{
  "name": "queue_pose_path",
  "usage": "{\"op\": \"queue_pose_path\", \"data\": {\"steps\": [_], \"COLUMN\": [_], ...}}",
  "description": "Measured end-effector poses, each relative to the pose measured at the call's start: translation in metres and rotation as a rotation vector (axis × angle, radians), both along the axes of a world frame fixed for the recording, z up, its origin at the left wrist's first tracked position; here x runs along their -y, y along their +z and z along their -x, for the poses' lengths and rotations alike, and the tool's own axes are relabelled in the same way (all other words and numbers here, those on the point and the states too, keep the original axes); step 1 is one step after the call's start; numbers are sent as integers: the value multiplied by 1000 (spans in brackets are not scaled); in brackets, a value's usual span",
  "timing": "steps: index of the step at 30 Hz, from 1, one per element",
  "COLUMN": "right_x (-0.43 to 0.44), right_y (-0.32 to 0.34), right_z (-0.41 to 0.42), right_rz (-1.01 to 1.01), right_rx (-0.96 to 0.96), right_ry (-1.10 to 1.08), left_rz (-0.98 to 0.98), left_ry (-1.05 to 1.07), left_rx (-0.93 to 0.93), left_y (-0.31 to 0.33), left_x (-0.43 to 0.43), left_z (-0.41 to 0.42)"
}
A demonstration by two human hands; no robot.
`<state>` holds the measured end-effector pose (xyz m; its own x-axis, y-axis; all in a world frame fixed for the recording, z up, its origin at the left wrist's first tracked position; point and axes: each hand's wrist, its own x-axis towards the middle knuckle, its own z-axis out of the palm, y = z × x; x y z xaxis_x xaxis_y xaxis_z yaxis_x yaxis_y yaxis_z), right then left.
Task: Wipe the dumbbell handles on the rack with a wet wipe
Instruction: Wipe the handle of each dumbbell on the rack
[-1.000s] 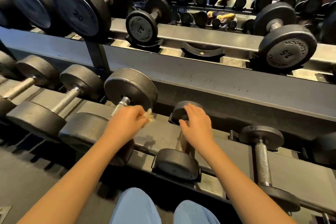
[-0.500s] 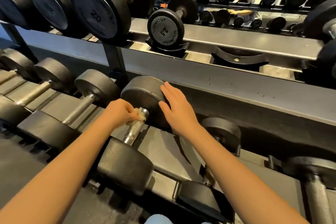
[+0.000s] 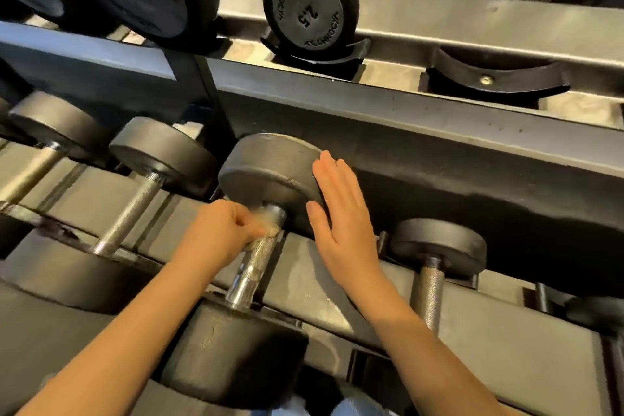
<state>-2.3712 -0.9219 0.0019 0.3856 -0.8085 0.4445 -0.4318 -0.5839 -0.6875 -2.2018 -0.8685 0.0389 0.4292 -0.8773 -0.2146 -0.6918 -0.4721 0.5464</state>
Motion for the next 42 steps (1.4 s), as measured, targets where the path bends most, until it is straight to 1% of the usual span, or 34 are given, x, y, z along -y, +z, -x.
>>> {"op": "queue_pose_path", "data": {"steps": [2, 6, 8, 12, 16, 22, 26, 28, 31, 33, 35, 38, 42], "right_x": [0, 8, 2, -8, -8, -5, 10, 17, 23, 25, 26, 27, 26], "right_y": [0, 1, -1, -4, -4, 0, 14, 18, 18, 18, 19, 18, 18], "right_z": [1, 9, 10, 6, 13, 5, -11, -19, -25, -26, -26, -24, -23], "right_rz": [-9, 111, 130, 129, 148, 104, 129, 148, 174, 186, 198, 211, 212], "right_rx": [-16, -131, -159, -139, -177, -114, -113, -116, -110, -116, -130, -154, -149], "right_ry": [4, 6, -31, -79, -26, 9, 56, 48, 35, 35, 43, 56, 67], "left_rz": [-4, 12, 29, 35, 32, 2, -28, -8, 89, 119, 87, -14, -218], "left_ry": [-2, -29, -34, -10, -38, -71, -84, -91, -81, -88, -110, -161, -247], "left_rx": [14, 69, 82, 28, 44, 66, 60, 47, 12, 8, 33, 129, 155], "left_y": [2, 6, 6, 8, 11, 11, 7, 6, 7, 8, 10, 13, 15], "left_x": [1, 4, 3, 2, 5, 4, 1, 1, 5, 7, 8, 3, -16], "left_z": [4, 6, 6, 6, 5, 3, -4, -4, 1, 3, 2, -2, -12]}}
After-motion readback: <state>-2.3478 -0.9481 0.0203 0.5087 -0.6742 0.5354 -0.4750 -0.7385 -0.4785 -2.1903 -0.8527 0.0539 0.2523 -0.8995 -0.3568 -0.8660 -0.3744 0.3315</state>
